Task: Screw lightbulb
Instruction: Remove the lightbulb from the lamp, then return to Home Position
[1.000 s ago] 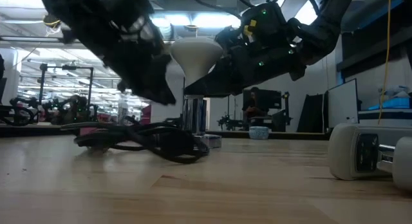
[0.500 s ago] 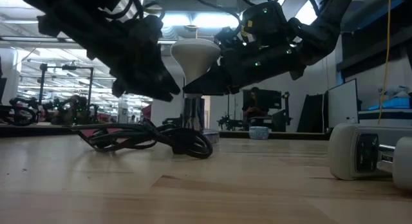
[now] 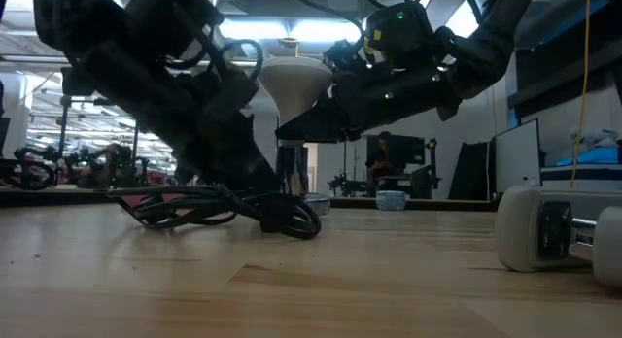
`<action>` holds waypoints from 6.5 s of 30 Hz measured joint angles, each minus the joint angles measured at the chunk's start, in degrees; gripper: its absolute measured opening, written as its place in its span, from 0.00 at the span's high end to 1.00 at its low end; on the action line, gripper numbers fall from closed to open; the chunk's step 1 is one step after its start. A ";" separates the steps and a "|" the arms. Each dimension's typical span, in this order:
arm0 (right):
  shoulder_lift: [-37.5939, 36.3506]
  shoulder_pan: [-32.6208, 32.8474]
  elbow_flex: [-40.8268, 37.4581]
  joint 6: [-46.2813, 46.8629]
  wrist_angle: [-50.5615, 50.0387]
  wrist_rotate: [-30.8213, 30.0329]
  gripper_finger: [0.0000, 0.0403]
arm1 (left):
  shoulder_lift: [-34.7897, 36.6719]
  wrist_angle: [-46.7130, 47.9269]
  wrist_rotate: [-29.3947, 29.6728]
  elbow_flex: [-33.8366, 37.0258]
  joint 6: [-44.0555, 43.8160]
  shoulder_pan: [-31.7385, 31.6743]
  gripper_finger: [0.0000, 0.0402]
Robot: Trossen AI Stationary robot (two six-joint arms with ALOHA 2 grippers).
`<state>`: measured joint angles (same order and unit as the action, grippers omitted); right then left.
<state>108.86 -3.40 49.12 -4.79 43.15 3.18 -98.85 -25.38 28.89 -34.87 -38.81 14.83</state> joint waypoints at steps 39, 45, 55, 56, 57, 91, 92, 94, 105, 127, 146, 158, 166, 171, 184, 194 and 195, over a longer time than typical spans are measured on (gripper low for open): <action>0.00 0.35 0.02 1.19 0.15 10.76 0.61 | -1.67 -0.71 13.42 0.00 26.00 -18.21 0.64; -0.13 0.07 0.02 0.88 -0.17 9.44 0.61 | 1.96 -0.01 13.02 0.00 27.56 -18.04 0.64; -0.11 0.02 0.02 -1.43 2.47 6.67 0.61 | 15.85 12.39 12.95 0.00 29.76 -17.00 0.64; -0.11 -0.01 0.02 -1.66 3.37 6.09 0.61 | 17.67 14.14 12.89 -0.02 29.27 -16.96 0.64; -0.11 -0.09 0.02 -1.71 4.18 5.48 0.61 | 19.16 15.84 12.95 -0.02 28.66 -16.90 0.64; -0.04 -7.50 3.19 6.03 -33.57 -2.63 0.61 | 31.76 35.95 11.60 -0.04 16.71 -11.04 0.64; -0.04 -7.50 3.19 6.01 -33.59 -2.63 0.61 | 31.76 35.93 11.60 -0.04 16.65 -11.04 0.64; -0.04 -7.50 3.19 6.01 -33.50 -2.65 0.61 | 31.76 35.94 11.57 -0.04 16.26 -11.05 0.64; -0.04 -7.50 3.17 8.96 -33.15 -2.13 0.37 | 31.76 35.95 11.58 -0.04 16.27 -11.13 0.64; -8.31 -8.33 15.52 -3.29 -55.57 -3.23 0.19 | 49.88 36.58 9.34 -2.78 20.20 -10.49 0.64; -57.78 5.42 12.80 -9.21 -85.52 -29.95 0.19 | 86.02 59.95 11.45 4.12 14.86 -0.97 0.64; -75.33 12.44 -16.28 -13.21 -59.82 -33.21 0.19 | 88.63 22.20 12.32 29.32 27.07 -0.96 0.64; -74.99 12.41 -29.85 -13.63 -45.31 -29.35 0.19 | 88.28 21.44 12.32 34.23 27.21 -1.01 0.64; -75.01 12.39 -37.60 -13.19 -35.82 -29.07 0.19 | 87.67 21.53 12.32 34.23 29.06 -1.17 0.64; -75.01 12.39 -45.56 -13.03 -32.01 -33.97 0.19 | 87.62 21.61 12.30 34.23 30.28 -1.49 0.64; -75.00 12.37 -48.43 -4.54 -37.19 -50.57 0.19 | 87.61 21.68 12.29 34.23 30.27 -1.49 0.64; -74.97 12.37 -48.43 -4.10 -37.55 -50.40 0.19 | 87.61 21.68 12.29 34.23 30.27 -1.49 0.64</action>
<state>33.89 8.97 0.69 -8.90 5.60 -47.21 -11.25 -3.70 41.18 -0.64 -8.55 13.34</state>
